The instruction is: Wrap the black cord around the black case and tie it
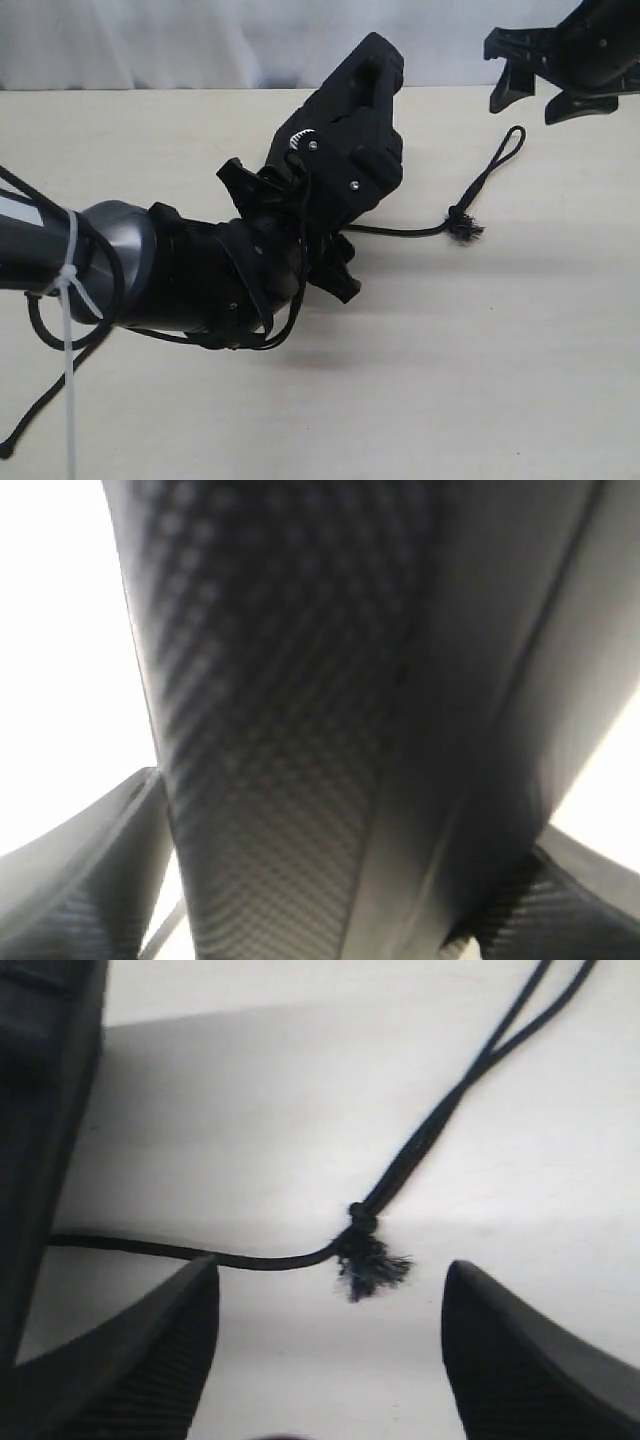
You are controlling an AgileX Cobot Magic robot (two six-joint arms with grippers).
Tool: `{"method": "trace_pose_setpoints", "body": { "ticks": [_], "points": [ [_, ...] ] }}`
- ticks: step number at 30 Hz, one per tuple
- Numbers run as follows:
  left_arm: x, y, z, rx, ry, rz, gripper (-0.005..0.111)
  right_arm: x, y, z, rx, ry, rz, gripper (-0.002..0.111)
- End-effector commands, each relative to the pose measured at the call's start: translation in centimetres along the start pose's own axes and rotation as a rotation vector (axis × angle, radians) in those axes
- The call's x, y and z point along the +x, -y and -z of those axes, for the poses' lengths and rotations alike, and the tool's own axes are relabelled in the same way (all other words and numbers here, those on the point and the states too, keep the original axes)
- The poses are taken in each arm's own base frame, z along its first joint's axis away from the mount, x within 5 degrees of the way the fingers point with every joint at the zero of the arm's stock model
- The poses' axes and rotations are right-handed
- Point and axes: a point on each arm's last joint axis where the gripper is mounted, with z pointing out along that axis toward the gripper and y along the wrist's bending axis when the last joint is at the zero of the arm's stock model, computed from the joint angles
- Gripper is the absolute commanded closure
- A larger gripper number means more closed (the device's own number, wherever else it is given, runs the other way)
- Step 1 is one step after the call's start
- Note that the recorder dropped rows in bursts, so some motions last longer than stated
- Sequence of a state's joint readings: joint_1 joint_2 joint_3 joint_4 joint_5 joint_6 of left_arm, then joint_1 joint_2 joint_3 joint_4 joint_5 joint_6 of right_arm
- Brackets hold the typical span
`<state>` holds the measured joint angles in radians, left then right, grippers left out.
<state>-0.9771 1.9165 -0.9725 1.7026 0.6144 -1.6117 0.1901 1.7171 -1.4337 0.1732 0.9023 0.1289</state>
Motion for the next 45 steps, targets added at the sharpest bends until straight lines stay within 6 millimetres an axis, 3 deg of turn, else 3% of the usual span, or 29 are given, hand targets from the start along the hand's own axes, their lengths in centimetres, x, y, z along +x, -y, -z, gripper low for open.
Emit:
{"method": "trace_pose_setpoints", "body": {
  "ticks": [1, 5, 10, 14, 20, 21, 22, 23, 25, 29, 31, 33, 35, 37, 38, 40, 42, 45],
  "points": [
    [-0.1, -0.1, 0.3, 0.018, 0.006, 0.105, 0.107, -0.2, 1.2, -0.5, 0.107, -0.001, -0.009, 0.047],
    [1.9, 0.0, 0.4, 0.006, -0.026, 0.2, 0.107, -0.4, 1.6, -2.7, 0.119, -0.013, -0.017, 0.047],
    [2.9, -0.3, 0.5, -0.039, -0.044, 0.184, 0.107, -0.6, 1.9, -6.2, 0.108, -0.016, -0.037, 0.047],
    [3.0, -0.1, 0.5, -0.015, -0.049, 0.185, 0.107, -0.1, 2.9, -12.7, 0.109, -0.038, -0.124, 0.047],
    [3.0, -0.1, 0.5, -0.015, -0.049, 0.187, 0.107, -1.2, 3.5, -18.7, 0.125, -0.085, -0.174, 0.047],
    [3.0, -0.1, 0.5, -0.015, -0.049, 0.187, 0.107, -1.5, 3.5, -19.5, 0.132, -0.116, -0.175, 0.049],
    [3.0, -0.1, 0.5, -0.015, -0.049, 0.187, 0.107, -1.7, 3.4, -20.1, 0.136, -0.135, -0.174, 0.059],
    [3.0, -0.1, 0.5, -0.015, -0.049, 0.187, 0.107, -1.7, 3.5, -20.4, 0.138, -0.138, -0.172, 0.077],
    [3.0, -0.1, 0.5, -0.015, -0.049, 0.187, 0.107, -1.8, 3.4, -20.3, 0.134, -0.133, -0.132, 0.104],
    [3.0, -0.1, 0.5, -0.015, -0.049, 0.187, 0.107, -1.6, 2.8, -15.7, 0.1, 0.003, 0.032, 0.104],
    [3.0, -0.1, 0.5, -0.015, -0.049, 0.187, 0.107, 0.5, 3.0, -13.3, 0.083, 0.101, 0.14, 0.104],
    [3.0, -0.1, 0.5, -0.021, -0.048, 0.187, 0.107, 4.1, 2.9, -11.4, 0.045, 0.223, 0.255, 0.104],
    [3.0, -0.1, 0.5, -0.023, -0.047, 0.187, 0.107, 8.0, 1.4, -10.2, 0.084, 0.305, 0.539, 0.104],
    [3.0, -0.1, 0.5, -0.022, -0.047, 0.187, 0.107, 10.1, 0.0, -9.9, 0.092, 0.358, 0.672, 0.104],
    [3.0, -0.1, 0.5, -0.022, -0.047, 0.187, 0.107, 12.0, -1.1, -10.1, 0.075, 0.353, 0.826, 0.104],
    [3.0, -0.1, 0.5, -0.022, -0.047, 0.187, 0.107, 13.8, -2.5, -10.4, 0.04, 0.346, 0.908, 0.104],
    [3.0, -0.1, 0.5, -0.022, -0.047, 0.185, 0.107, 14.2, -3.1, -10.0, 0.024, 0.343, 0.926, 0.104],
    [3.0, -0.2, 0.4, -0.021, -0.049, 0.186, 0.107, 15.5, -2.1, -8.1, 0.041, 0.448, 0.889, 0.104]
  ]
}}
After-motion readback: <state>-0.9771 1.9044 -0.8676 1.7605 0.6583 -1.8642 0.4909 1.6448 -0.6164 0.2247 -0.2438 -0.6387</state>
